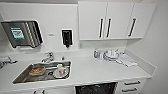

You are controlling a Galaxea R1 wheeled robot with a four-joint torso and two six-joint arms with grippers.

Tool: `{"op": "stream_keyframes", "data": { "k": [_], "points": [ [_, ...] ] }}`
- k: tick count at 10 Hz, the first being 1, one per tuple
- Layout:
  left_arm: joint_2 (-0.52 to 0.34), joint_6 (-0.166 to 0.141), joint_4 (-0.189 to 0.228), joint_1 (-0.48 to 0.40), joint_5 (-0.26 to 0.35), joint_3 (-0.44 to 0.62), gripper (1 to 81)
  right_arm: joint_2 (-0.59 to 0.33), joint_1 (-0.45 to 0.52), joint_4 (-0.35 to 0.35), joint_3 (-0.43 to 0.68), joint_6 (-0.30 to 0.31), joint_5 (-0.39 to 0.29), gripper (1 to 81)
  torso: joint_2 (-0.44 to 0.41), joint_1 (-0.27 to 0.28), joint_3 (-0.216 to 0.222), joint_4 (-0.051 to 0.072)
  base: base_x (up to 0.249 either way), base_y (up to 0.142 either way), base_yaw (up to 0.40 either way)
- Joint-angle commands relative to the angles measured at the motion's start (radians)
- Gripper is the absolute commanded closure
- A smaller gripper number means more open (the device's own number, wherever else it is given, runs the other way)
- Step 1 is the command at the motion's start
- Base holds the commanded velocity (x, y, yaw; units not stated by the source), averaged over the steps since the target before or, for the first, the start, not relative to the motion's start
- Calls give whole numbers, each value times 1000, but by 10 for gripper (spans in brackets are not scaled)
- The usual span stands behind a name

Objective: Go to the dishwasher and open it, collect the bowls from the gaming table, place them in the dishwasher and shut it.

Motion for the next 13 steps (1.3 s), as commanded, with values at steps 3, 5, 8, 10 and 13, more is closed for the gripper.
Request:
{"op": "stream_keyframes", "data": {
  "k": [3,5,8,10,13],
  "points": [
    [-30,-56,-14,-263,210,124,811,-9,38,-3,28,7,-35,811,0,0,0,0,0,0,0],
    [-15,-73,-14,-315,241,126,811,-9,38,-3,28,8,-35,811,0,0,0,0,0,0,0],
    [25,-115,-14,-418,327,126,811,-12,41,-4,28,8,-29,811,0,0,-106,0,0,0,0],
    [65,-141,-12,-489,397,118,811,-14,42,-4,28,10,-26,811,0,0,-163,0,0,0,0],
    [134,-191,-11,-604,488,101,811,-17,44,-4,30,10,-23,811,1,1,-261,0,0,0,0]
  ]
}}
